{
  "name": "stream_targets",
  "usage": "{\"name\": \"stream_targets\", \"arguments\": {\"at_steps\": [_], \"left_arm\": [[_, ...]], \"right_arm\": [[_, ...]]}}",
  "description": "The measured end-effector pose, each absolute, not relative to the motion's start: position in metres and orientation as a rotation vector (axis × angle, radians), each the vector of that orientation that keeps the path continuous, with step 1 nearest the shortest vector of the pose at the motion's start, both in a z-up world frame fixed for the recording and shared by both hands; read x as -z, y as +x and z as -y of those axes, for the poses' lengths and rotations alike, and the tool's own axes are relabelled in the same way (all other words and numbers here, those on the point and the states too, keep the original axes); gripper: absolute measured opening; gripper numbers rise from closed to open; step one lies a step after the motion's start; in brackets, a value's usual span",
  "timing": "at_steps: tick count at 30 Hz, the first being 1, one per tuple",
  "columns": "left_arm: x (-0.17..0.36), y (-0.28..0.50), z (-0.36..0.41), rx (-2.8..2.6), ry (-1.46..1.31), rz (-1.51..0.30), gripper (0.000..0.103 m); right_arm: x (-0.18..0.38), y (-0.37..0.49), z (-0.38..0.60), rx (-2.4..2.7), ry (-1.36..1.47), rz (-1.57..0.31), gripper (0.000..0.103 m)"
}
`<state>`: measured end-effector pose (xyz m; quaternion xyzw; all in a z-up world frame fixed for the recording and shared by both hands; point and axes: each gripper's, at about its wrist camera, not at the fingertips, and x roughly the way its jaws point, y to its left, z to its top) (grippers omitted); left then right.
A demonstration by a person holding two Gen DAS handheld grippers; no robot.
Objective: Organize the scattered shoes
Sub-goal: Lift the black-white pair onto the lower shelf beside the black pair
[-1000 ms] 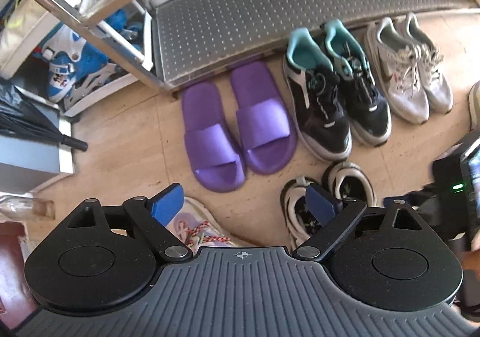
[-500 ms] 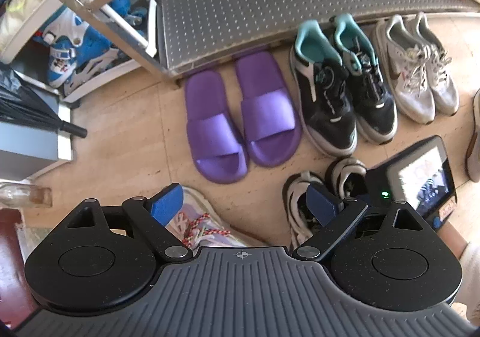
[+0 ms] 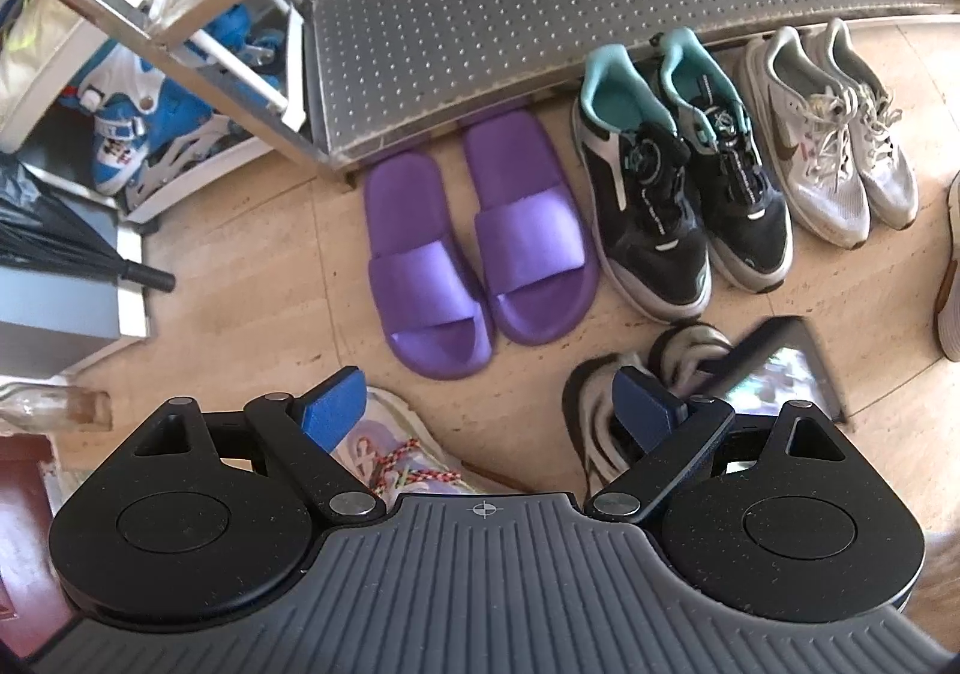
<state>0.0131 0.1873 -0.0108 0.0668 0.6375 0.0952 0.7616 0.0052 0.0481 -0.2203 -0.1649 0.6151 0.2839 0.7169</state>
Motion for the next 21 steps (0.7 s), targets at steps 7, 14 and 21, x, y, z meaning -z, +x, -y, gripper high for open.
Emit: {"name": "stream_targets", "arguments": {"at_steps": [7, 14, 21], "left_arm": [[0.015, 0.019, -0.162, -0.161, 0.268, -1.378, 0.093], [0.01, 0.022, -0.12, -0.039, 0.338, -1.341, 0.092], [-0.027, 0.058, -0.05, 0.142, 0.419, -1.145, 0.092]], "right_arm": [[0.151, -0.002, 0.031, -0.621, -0.213, -1.304, 0.02], [0.049, 0.026, 0.116, -0.477, -0.162, -1.088, 0.019], [-0.046, 0.11, 0.191, -0.3, -0.073, -0.846, 0.019]]}}
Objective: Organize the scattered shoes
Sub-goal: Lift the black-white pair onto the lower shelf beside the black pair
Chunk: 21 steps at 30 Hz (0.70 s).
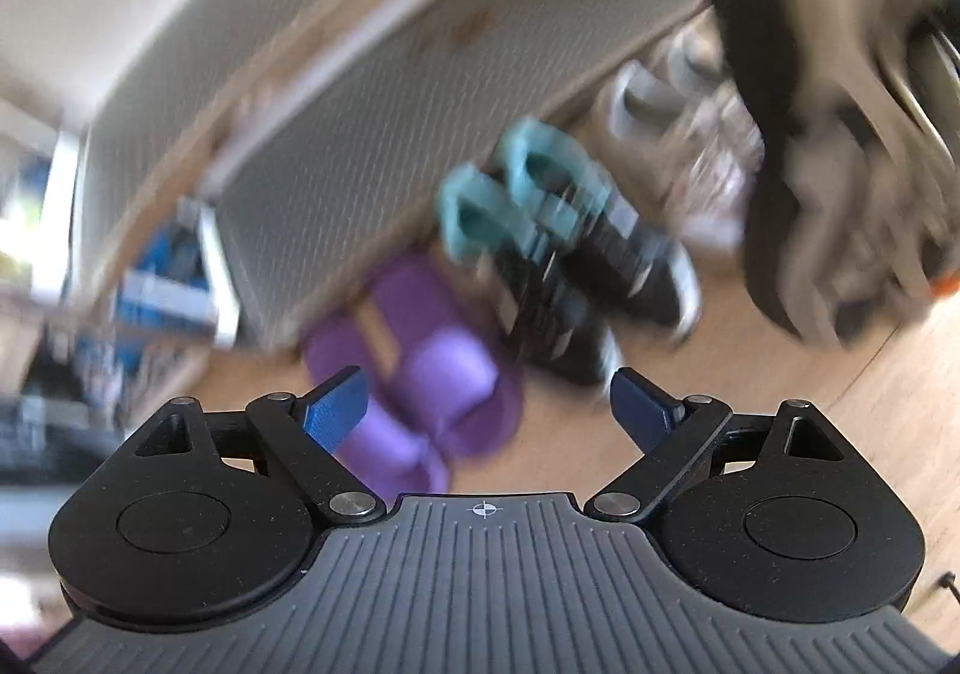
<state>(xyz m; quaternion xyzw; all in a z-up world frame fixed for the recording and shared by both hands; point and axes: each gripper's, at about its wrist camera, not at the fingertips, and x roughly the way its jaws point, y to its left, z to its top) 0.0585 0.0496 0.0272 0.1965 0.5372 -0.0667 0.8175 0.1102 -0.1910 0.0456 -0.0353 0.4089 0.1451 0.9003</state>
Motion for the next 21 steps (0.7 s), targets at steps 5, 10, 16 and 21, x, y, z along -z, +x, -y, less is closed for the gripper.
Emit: {"name": "stream_targets", "arguments": {"at_steps": [5, 10, 16, 21], "left_arm": [[-0.052, 0.103, -0.027, 0.233, 0.338, -1.08, 0.092], [-0.053, 0.144, -0.026, 0.174, 0.288, -1.009, 0.091], [-0.04, 0.159, -0.021, 0.16, 0.33, -1.02, 0.091], [-0.037, 0.158, -0.015, 0.181, 0.315, -1.021, 0.091]], "right_arm": [[-0.104, 0.205, 0.199, -0.275, -0.119, -0.657, 0.019], [-0.116, 0.298, 0.177, -0.256, -0.207, -0.465, 0.036], [-0.07, 0.354, 0.167, -0.239, -0.226, -0.392, 0.076], [-0.079, 0.349, 0.175, -0.195, -0.214, -0.393, 0.087]]}}
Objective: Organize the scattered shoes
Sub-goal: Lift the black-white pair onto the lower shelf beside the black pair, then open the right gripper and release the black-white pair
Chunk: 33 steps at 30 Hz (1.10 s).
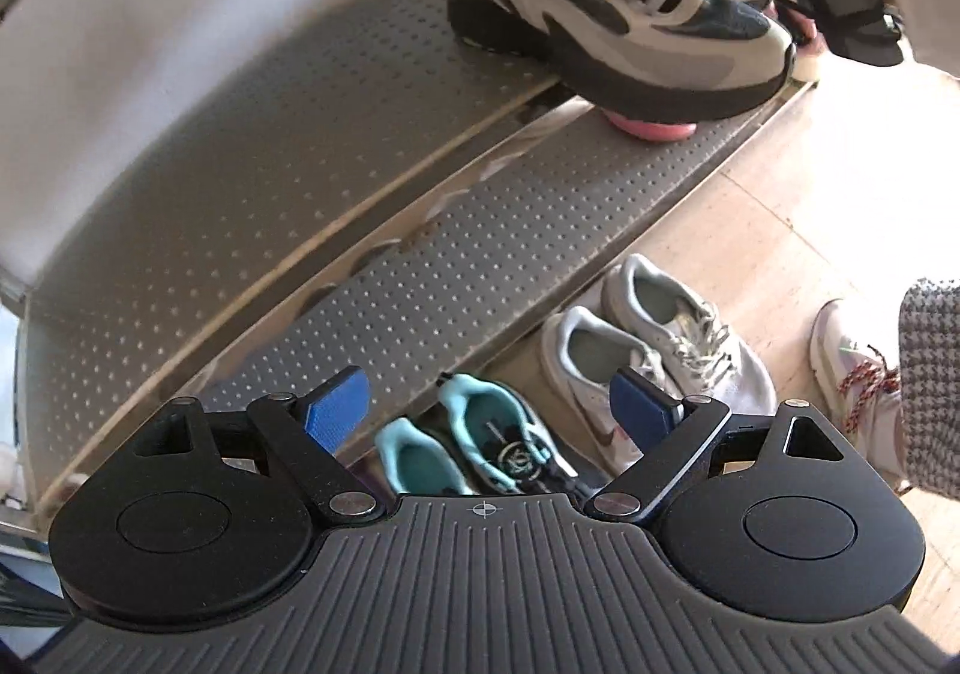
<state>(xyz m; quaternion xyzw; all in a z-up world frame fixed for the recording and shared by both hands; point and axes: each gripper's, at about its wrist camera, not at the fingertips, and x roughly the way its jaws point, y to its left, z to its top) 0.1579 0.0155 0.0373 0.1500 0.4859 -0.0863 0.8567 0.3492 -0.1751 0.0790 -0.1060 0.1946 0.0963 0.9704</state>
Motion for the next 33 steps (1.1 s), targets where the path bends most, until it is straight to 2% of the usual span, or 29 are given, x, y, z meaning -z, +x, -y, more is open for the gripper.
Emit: {"name": "stream_targets", "arguments": {"at_steps": [5, 8, 11, 15, 21, 26, 33], "left_arm": [[-0.039, 0.151, -0.011, 0.191, 0.303, -1.009, 0.091], [-0.041, 0.147, -0.009, 0.201, 0.298, -1.006, 0.091], [-0.041, 0.145, -0.005, 0.205, 0.313, -0.998, 0.092], [-0.039, 0.144, -0.007, 0.197, 0.318, -1.004, 0.091], [-0.036, 0.147, -0.007, 0.184, 0.317, -1.006, 0.092], [-0.031, 0.148, -0.008, 0.188, 0.326, -1.017, 0.091], [-0.032, 0.148, -0.013, 0.179, 0.318, -1.016, 0.091]], "right_arm": [[-0.105, 0.312, 0.195, -0.179, -0.214, -0.444, 0.092], [-0.109, 0.282, 0.21, -0.237, -0.156, -0.558, 0.093], [-0.084, 0.263, 0.226, -0.456, -0.168, -0.673, 0.092], [-0.061, 0.256, 0.209, -0.528, -0.363, -0.667, 0.092], [-0.038, 0.272, 0.194, -0.532, -0.396, -0.704, 0.092], [-0.027, 0.29, 0.194, -0.485, -0.269, -0.77, 0.085], [-0.033, 0.314, 0.167, -0.38, -0.17, -0.746, 0.084]]}}
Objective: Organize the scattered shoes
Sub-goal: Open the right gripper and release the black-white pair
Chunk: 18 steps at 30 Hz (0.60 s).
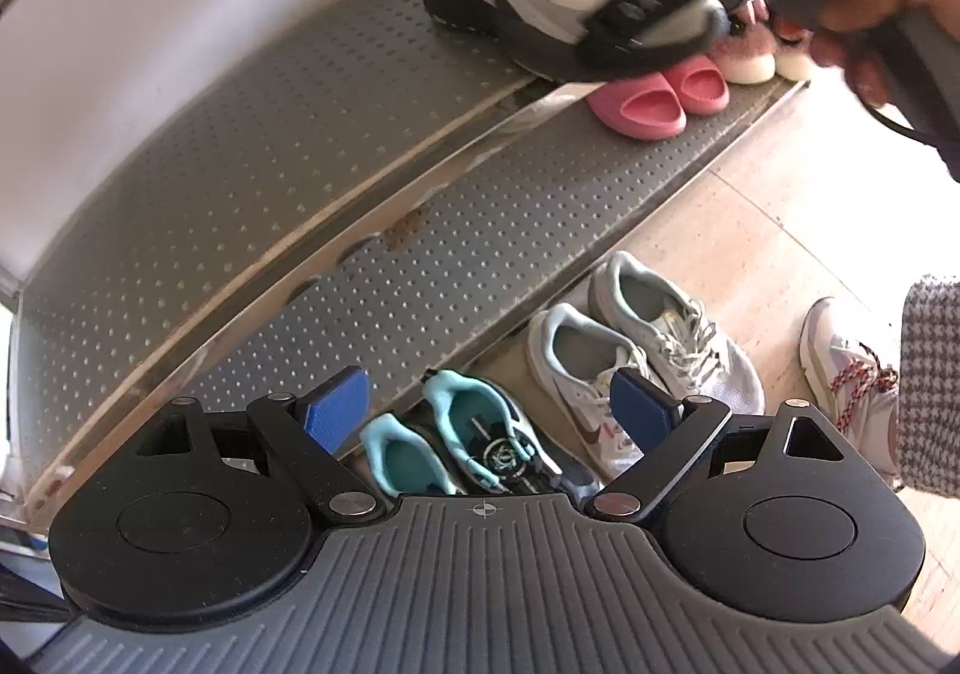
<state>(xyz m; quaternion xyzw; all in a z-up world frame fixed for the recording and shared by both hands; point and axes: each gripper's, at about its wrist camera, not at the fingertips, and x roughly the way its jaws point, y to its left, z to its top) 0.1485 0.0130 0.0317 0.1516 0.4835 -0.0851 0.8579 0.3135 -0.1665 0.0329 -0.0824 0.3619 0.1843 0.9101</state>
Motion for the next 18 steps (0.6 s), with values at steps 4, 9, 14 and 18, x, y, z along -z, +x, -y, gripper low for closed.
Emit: {"name": "stream_targets", "arguments": {"at_steps": [4, 9, 14, 18], "left_arm": [[-0.03, 0.148, -0.016, 0.18, 0.329, -1.019, 0.091], [-0.028, 0.147, -0.024, 0.175, 0.334, -1.03, 0.092], [-0.031, 0.144, -0.031, 0.157, 0.318, -1.027, 0.092], [-0.033, 0.139, -0.027, 0.172, 0.292, -1.028, 0.092]], "right_arm": [[-0.029, 0.329, 0.159, -0.338, -0.12, -0.747, 0.085], [-0.03, 0.326, 0.157, -0.337, -0.154, -0.76, 0.084], [-0.071, 0.282, 0.193, -0.375, -0.112, -0.652, 0.1], [-0.061, 0.275, 0.227, -0.359, -0.181, -0.603, 0.101]]}}
